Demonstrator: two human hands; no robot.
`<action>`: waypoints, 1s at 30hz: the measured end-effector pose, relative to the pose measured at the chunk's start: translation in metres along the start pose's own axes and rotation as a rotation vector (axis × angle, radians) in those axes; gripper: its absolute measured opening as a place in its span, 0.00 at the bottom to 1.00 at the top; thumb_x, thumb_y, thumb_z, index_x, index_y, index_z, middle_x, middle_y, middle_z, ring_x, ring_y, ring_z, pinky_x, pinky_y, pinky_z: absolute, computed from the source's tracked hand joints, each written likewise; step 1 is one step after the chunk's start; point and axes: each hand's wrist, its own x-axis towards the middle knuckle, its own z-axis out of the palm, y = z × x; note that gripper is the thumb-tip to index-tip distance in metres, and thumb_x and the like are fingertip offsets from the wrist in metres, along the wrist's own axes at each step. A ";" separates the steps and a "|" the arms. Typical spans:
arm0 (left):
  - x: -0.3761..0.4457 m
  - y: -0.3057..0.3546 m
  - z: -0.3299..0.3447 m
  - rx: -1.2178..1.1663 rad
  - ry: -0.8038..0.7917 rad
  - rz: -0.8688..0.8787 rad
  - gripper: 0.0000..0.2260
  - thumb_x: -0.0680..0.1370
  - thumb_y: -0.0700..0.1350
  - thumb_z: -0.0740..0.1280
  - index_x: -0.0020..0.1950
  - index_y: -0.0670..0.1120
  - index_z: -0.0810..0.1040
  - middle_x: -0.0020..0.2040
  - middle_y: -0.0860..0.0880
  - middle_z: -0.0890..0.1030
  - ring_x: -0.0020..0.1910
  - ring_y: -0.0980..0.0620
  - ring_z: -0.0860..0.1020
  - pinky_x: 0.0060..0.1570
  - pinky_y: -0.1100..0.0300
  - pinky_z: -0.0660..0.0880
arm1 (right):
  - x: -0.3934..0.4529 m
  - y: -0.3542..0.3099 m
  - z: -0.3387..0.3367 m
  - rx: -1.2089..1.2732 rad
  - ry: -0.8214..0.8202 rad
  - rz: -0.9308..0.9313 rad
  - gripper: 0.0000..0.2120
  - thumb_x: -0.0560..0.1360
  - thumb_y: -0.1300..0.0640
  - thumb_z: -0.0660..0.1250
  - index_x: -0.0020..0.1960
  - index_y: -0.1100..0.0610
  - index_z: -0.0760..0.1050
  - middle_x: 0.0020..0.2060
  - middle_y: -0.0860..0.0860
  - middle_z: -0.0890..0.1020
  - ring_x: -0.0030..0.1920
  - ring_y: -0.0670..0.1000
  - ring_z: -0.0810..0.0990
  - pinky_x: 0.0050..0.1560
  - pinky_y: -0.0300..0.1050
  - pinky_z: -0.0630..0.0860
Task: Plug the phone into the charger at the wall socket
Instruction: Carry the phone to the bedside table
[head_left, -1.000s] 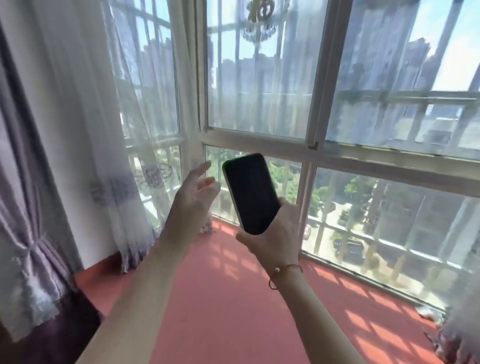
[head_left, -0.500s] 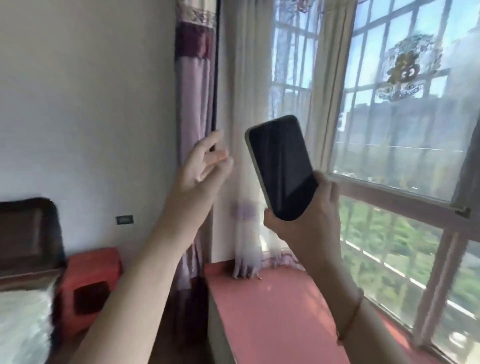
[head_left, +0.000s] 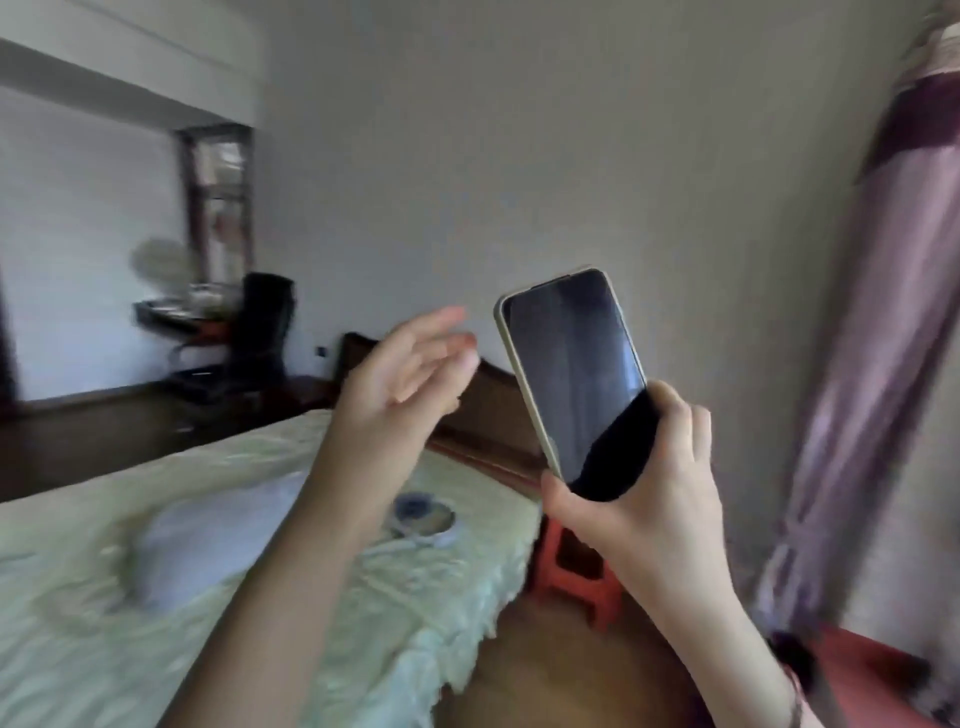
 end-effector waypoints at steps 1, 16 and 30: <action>-0.007 0.005 -0.026 0.026 0.031 -0.017 0.17 0.67 0.52 0.66 0.56 0.55 0.77 0.51 0.52 0.83 0.53 0.58 0.80 0.49 0.61 0.77 | -0.009 -0.024 0.023 0.044 -0.039 -0.025 0.44 0.52 0.45 0.71 0.66 0.55 0.62 0.49 0.44 0.63 0.52 0.51 0.72 0.43 0.45 0.69; -0.152 0.156 -0.435 0.448 0.561 -0.153 0.07 0.74 0.46 0.66 0.45 0.44 0.82 0.43 0.42 0.81 0.38 0.49 0.80 0.32 0.59 0.77 | -0.164 -0.379 0.260 0.627 -0.503 -0.361 0.43 0.53 0.43 0.70 0.65 0.53 0.61 0.45 0.41 0.63 0.48 0.46 0.70 0.36 0.44 0.73; -0.159 0.163 -0.606 0.528 0.764 -0.092 0.10 0.70 0.48 0.67 0.48 0.45 0.81 0.42 0.46 0.85 0.41 0.48 0.84 0.37 0.55 0.80 | -0.192 -0.501 0.411 0.766 -0.574 -0.527 0.44 0.54 0.44 0.74 0.66 0.48 0.60 0.49 0.39 0.65 0.52 0.42 0.68 0.36 0.33 0.70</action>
